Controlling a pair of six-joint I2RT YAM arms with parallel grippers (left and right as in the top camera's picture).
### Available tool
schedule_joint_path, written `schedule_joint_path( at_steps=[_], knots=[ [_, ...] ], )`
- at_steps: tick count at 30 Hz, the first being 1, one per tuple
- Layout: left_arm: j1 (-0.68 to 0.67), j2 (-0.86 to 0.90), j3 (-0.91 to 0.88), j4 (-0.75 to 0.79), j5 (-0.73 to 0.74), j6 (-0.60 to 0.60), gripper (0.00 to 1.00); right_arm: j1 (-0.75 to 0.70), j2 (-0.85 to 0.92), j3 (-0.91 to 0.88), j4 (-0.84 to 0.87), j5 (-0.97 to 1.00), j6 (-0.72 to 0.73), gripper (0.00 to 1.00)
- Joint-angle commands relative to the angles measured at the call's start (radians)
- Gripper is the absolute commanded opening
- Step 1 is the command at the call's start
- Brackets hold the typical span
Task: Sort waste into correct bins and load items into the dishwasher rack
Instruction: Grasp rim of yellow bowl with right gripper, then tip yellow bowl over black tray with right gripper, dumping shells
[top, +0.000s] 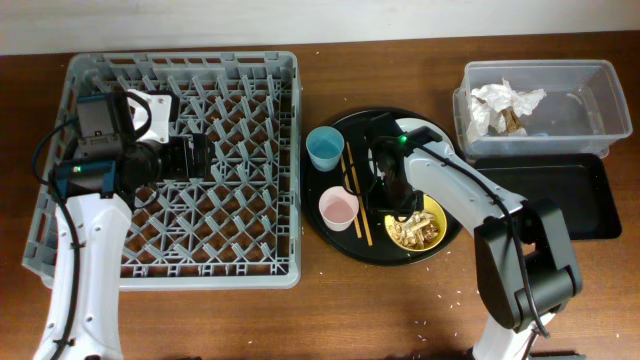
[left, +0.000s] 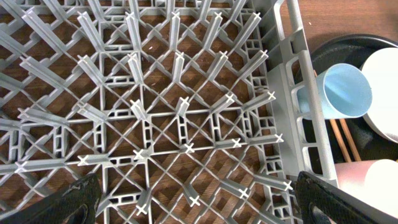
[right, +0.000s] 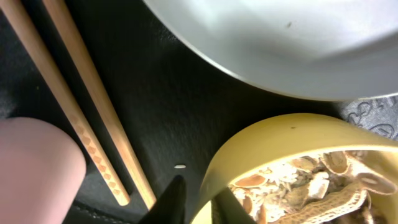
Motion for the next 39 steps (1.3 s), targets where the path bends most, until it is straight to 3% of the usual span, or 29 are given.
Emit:
schedule_joint_path(
  at_steps=[1, 9, 17, 22, 26, 39],
  knots=[
    [0.004, 0.006, 0.011, -0.003, 0.011, -0.002, 0.99, 0.006, -0.005, -0.007, -0.016, 0.023, -0.023, 0.09],
    [0.004, 0.006, 0.011, -0.003, 0.011, -0.002, 0.99, 0.005, -0.014, 0.018, -0.047, 0.024, -0.054, 0.04],
    [0.005, 0.006, 0.011, -0.004, 0.011, -0.002, 0.99, -0.024, -0.139, 0.266, -0.245, 0.020, -0.161, 0.04],
    [0.004, 0.006, 0.011, -0.004, 0.011, -0.002, 0.99, -0.186, -0.249, 0.325, -0.266, -0.043, -0.264, 0.04],
    [0.005, 0.006, 0.011, -0.004, 0.011, -0.002, 0.99, -0.390, -0.264, 0.318, -0.239, -0.243, -0.410, 0.04],
    [0.004, 0.006, 0.011, -0.004, 0.011, -0.002, 0.99, -0.848, -0.259, 0.079, -0.042, -0.813, -0.599, 0.04]
  ],
)
